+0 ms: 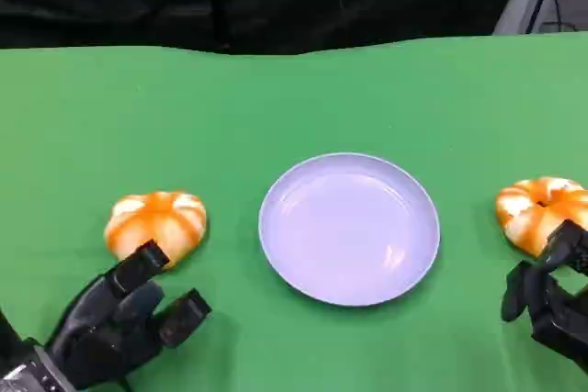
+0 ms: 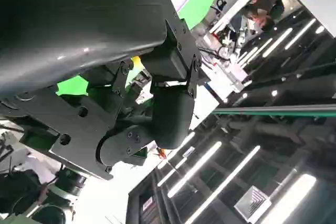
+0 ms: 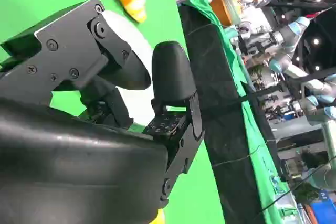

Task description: Grasp the bread from the table and place it into the plate.

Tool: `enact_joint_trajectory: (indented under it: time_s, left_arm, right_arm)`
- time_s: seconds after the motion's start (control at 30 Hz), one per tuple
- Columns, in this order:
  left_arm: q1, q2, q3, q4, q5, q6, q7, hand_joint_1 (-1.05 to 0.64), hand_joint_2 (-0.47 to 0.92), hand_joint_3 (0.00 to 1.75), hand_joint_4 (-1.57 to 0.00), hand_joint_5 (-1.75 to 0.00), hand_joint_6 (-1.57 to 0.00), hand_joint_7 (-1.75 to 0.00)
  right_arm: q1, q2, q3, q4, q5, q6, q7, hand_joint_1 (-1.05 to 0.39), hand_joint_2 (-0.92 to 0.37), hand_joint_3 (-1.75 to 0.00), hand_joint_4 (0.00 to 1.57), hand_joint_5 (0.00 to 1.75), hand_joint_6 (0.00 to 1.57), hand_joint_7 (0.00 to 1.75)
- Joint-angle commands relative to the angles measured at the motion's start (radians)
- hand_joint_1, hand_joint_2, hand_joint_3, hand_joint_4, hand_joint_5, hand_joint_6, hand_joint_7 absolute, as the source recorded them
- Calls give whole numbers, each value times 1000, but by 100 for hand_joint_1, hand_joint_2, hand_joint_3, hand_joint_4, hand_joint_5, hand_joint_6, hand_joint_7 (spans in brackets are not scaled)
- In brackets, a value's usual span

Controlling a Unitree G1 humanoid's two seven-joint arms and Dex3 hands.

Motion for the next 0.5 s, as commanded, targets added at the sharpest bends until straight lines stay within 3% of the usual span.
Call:
enact_joint_trajectory:
  time_s: [0.03,0.23,0.43,0.5]
  left_arm:
    - [-8,15,-1,-4,11,-6,1,-13,53,91,-82,-175,-89,-151]
    - [-3,14,2,-9,8,-6,13,-11,52,100,-83,-175,-87,-159]
    - [-2,14,2,-13,9,-8,18,-11,49,102,-82,-175,-89,-151]
    - [5,12,5,-26,9,-13,37,-12,51,97,-81,-175,-93,-141]
  right_arm:
    - [-7,-12,-10,-3,12,-6,4,-4,-45,-138,91,175,78,164]
    - [-6,-11,-8,-12,11,1,-3,-4,-45,-139,91,175,77,164]
    - [-8,-12,-9,-5,16,-3,7,-3,-45,-139,91,175,77,164]
    - [-8,-11,-8,-5,12,-5,3,-3,-45,-139,92,175,78,164]
